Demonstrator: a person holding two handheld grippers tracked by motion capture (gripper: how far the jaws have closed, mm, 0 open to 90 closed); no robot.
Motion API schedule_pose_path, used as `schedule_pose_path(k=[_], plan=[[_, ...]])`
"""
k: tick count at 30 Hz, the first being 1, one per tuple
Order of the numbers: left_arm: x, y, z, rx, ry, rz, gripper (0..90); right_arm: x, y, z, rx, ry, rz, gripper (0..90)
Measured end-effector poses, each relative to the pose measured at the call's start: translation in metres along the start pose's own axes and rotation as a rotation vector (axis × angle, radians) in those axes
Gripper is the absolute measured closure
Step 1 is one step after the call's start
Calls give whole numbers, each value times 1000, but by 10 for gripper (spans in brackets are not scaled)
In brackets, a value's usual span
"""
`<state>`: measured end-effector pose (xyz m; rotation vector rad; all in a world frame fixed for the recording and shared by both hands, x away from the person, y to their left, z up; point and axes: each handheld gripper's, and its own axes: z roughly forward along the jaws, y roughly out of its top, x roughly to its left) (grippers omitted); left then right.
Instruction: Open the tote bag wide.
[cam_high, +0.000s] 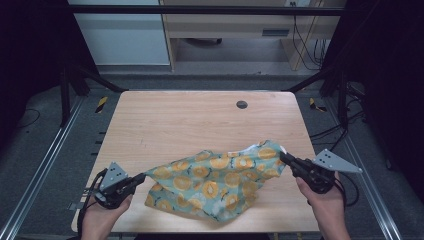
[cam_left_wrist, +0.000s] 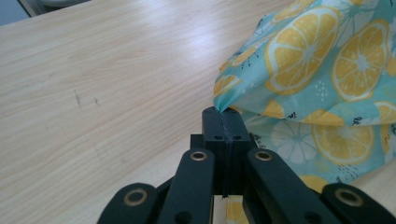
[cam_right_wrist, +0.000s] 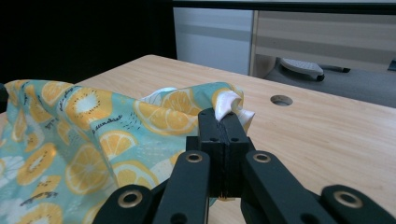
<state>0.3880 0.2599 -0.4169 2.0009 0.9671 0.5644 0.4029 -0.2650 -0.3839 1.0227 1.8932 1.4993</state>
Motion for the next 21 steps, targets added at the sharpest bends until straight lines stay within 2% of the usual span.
schedule_pose_path(k=[4, 6, 7, 9, 11, 13, 14, 15, 16, 17, 20, 21], plan=[[-2, -9, -3, -22, -22, -9, 900, 9, -12, -14, -23, 14, 39, 900], [-2, -12, -1, -9, -23, -1, 900, 12, -16, -17, -16, 18, 37, 900], [-3, -14, 1, 1, -28, 6, 900, 15, -25, -21, -4, 27, 43, 900], [-5, -18, 3, 26, -36, 28, 900, 16, -33, -25, 8, 39, 45, 900], [-6, -20, 5, 36, -41, 31, 900, 15, -38, -27, 14, 49, 48, 900], [-8, -24, 7, 60, -47, 47, 900, 15, -51, -31, 26, 93, 59, 900], [-8, -24, 7, 60, -47, 47, 900, 15, -51, -31, 26, 93, 59, 900], [-9, -24, 8, 66, -51, 52, 900, 15, -59, -32, 43, 119, 56, 900], [-9, -25, 8, 77, -53, 63, 900, 15, -59, -32, 43, 119, 56, 900], [-11, -28, 11, 108, -59, 82, 900, 16, -65, -32, 80, 149, 41, 900], [-12, -31, 14, 133, -68, 89, 900, 16, -69, -30, 112, 159, 25, 900], [-13, -33, 17, 154, -71, 99, 900, 17, -75, -27, 158, 170, 6, 900]])
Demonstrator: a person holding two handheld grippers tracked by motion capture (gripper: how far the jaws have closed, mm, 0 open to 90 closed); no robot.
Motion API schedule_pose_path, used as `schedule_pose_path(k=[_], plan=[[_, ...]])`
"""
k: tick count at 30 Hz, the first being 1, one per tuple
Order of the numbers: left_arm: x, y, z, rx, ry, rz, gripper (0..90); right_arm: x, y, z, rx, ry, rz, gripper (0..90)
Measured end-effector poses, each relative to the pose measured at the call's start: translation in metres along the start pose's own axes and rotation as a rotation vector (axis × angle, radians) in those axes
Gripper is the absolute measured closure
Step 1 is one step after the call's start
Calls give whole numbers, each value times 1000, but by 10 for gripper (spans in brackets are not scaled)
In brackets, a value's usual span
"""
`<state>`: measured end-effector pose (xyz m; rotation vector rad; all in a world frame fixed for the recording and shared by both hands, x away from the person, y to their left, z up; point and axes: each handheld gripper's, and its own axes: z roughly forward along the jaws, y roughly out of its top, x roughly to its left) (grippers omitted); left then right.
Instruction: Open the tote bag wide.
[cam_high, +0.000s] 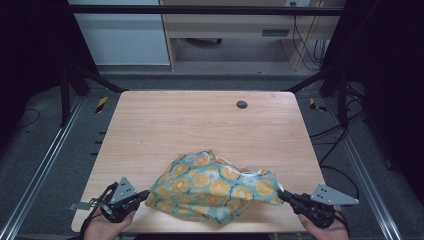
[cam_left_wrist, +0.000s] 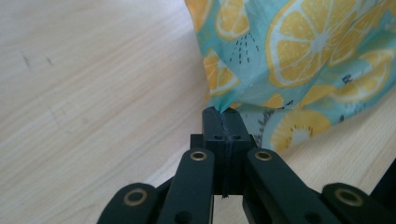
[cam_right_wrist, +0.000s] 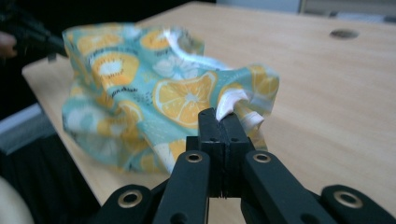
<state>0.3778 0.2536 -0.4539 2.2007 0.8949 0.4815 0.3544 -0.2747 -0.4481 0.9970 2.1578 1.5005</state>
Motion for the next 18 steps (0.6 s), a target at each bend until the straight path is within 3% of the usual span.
schedule_pose_path(k=[3, 5, 6, 8, 9, 10, 12, 18], plan=[[-2, -1, 7, 54, 5, 32, 900, 0, -3, 6, 39, 9, -9, 900], [-3, -3, 16, 91, 1, 43, 900, 1, -8, 17, 128, 16, -33, 900], [-3, -3, 16, 91, 1, 43, 900, 1, -8, 17, 128, 16, -33, 900], [-3, -3, 21, 115, 6, 51, 900, 0, -10, 25, 171, 16, -41, 900], [-2, -2, 25, 129, 14, 57, 900, 0, -11, 32, 219, 17, -55, 900], [-2, -2, 25, 129, 14, 57, 900, 0, -11, 32, 219, 17, -55, 900], [-2, 1, 27, 140, 46, 72, 900, -2, -12, 46, 283, 18, -73, 900], [2, 5, 42, 172, 58, 79, 900, -6, -10, 61, 333, 6, -85, 900]])
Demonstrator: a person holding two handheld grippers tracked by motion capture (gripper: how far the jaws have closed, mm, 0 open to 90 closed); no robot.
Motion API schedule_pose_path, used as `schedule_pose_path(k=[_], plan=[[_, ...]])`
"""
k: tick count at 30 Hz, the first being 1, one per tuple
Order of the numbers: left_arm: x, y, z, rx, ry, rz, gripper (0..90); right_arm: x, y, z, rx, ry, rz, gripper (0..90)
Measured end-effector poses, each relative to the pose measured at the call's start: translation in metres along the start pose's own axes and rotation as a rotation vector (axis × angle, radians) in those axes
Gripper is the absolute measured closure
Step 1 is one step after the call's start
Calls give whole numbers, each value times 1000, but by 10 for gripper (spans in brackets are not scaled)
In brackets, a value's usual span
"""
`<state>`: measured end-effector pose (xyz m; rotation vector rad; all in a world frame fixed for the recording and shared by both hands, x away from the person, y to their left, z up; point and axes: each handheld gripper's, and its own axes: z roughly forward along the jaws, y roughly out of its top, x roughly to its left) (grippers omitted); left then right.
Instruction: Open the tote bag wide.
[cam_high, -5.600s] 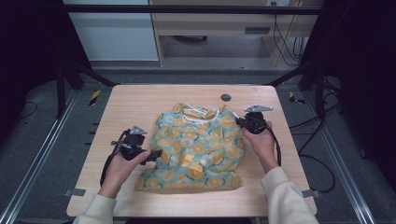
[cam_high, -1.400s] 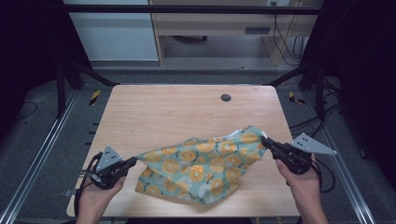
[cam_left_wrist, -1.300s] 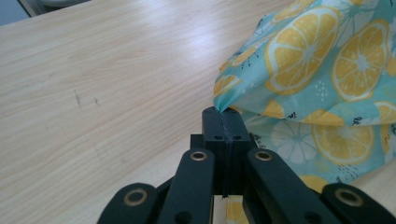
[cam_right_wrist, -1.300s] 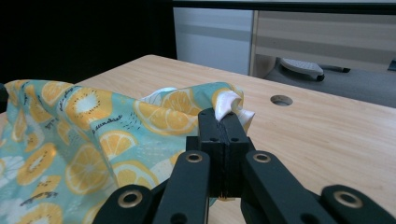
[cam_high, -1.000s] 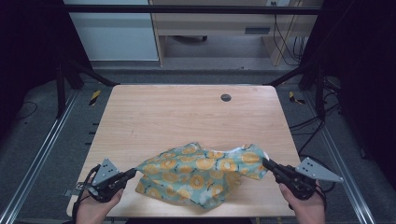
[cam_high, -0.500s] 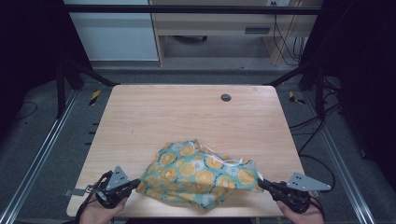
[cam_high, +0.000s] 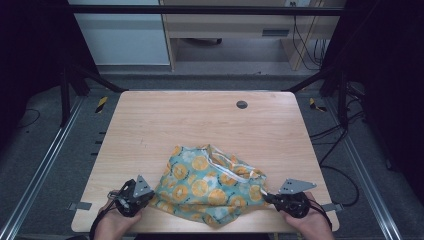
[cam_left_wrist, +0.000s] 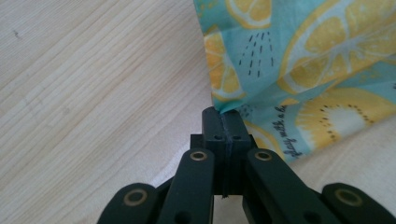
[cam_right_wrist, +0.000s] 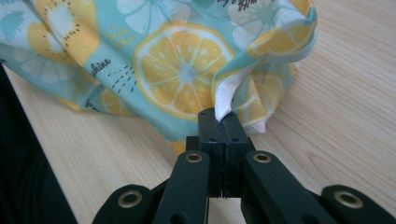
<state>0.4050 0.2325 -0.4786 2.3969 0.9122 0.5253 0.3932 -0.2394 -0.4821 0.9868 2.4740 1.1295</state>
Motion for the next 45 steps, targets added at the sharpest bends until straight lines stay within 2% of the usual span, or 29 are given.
schedule_pose_path(k=[3, 9, 13, 16, 22, 23, 24, 25, 26, 27, 28, 32, 35, 36, 37, 38, 39, 40, 41, 43, 45], plan=[[1, 1, 2, -1, 5, -3, 900, -1, 2, 5, 18, -9, 5, 900], [8, 8, 10, 6, 30, 5, 900, -7, 6, 11, 16, -24, 5, 900], [16, 14, 16, 3, 31, -13, 900, -11, 9, 15, 8, -28, 26, 900], [20, 17, 22, 8, 41, -18, 900, -13, 12, 18, 9, -32, 21, 900], [25, 15, 20, -3, 39, -41, 900, -9, 17, 16, -17, -34, 15, 875], [25, 15, 19, -6, 37, -42, 900, -8, 17, 14, -25, -36, 19, 848], [25, 15, 18, -11, 39, -39, 900, -6, 17, 10, -44, -36, 33, 758], [25, 15, 18, -11, 39, -39, 900, -6, 17, 10, -44, -36, 33, 758], [24, 15, 18, -13, 37, -40, 900, -5, 17, 8, -48, -42, 42, 714], [23, 15, 18, -15, 33, -36, 900, -2, 19, 4, -62, -64, 44, 605], [22, 15, 17, -17, 28, -36, 900, -2, 19, 4, -62, -64, 44, 605], [20, 14, 16, -19, 27, -33, 900, 0, 29, -2, -87, -78, 45, 448], [21, 14, 15, -22, 25, -35, 900, -6, 38, -3, -96, -86, 69, 401], [21, 14, 15, -22, 24, -35, 900, -11, 43, -1, -101, -81, 92, 391], [21, 14, 15, -22, 23, -36, 900, -14, 46, 1, -95, -78, 106, 403], [21, 14, 15, -22, 23, -36, 900, -17, 49, 4, -91, -74, 114, 455], [20, 14, 15, -23, 24, -37, 900, -17, 49, 4, -91, -74, 114, 455], [20, 13, 14, -22, 20, -39, 900, -19, 50, 7, -80, -59, 129, 535], [20, 13, 14, -21, 18, -39, 900, -19, 53, 12, -82, -40, 120, 710], [20, 12, 13, -18, 12, -40, 900, -15, 54, 13, -86, -26, 104, 820], [20, 10, 13, -14, 13, -39, 900, -9, 55, 10, -105, -6, 80, 889]])
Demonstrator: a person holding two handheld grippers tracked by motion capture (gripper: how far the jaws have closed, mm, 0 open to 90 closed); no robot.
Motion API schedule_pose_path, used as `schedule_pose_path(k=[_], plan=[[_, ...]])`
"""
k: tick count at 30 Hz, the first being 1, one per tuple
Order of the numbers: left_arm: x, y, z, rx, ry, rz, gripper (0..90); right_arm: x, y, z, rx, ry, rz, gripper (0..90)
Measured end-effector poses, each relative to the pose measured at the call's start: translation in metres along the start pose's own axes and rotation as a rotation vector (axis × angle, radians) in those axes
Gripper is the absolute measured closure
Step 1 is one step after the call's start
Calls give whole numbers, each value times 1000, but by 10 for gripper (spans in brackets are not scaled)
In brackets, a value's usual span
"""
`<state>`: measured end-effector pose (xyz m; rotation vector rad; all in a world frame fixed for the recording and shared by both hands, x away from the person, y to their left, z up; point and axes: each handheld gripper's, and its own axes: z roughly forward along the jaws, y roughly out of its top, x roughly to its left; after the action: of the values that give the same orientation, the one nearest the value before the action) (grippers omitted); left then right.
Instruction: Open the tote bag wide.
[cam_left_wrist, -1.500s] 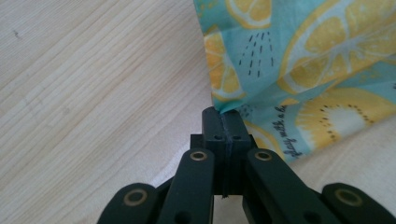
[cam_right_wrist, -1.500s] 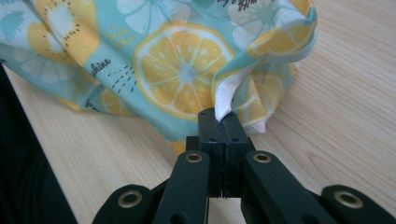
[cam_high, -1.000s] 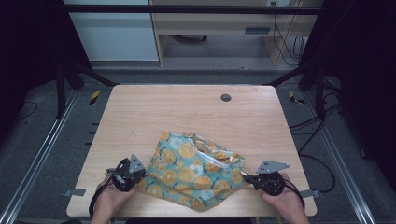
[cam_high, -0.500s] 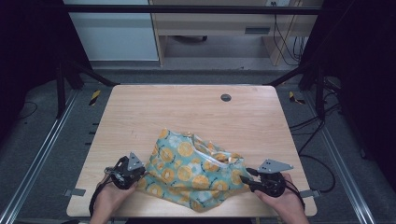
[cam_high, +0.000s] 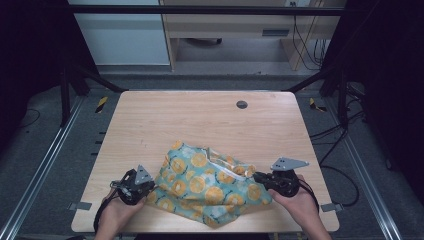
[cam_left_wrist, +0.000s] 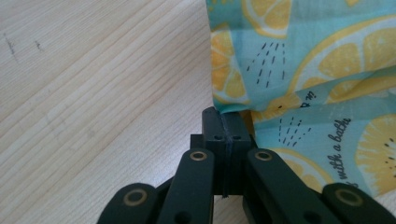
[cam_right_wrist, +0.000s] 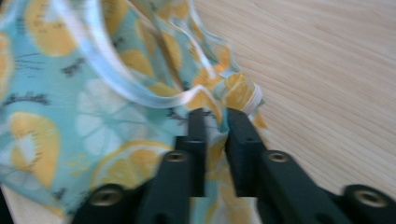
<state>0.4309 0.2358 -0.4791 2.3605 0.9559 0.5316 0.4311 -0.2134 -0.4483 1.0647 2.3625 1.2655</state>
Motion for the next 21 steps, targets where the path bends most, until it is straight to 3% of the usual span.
schedule_pose_path(k=[3, 6, 10, 15, 16, 21], plan=[[0, -2, -2, 14, -5, 1, 900, 6, 0, -5, -23, 17, -4, 900], [-1, -5, -4, 20, -8, -4, 900, 21, -1, -20, -89, 75, -21, 900], [-2, -7, -11, -9, -28, -12, 900, 30, -6, -26, -107, 90, -44, 900], [0, 1, -25, -64, -27, -41, 627, 31, -7, -25, -120, 95, -55, 900], [0, 4, -28, -84, -27, -54, 627, 31, -7, -25, -120, 95, -55, 900], [-2, 19, -42, -118, -26, -20, 476, 27, -9, -22, -111, 81, -50, 900]])
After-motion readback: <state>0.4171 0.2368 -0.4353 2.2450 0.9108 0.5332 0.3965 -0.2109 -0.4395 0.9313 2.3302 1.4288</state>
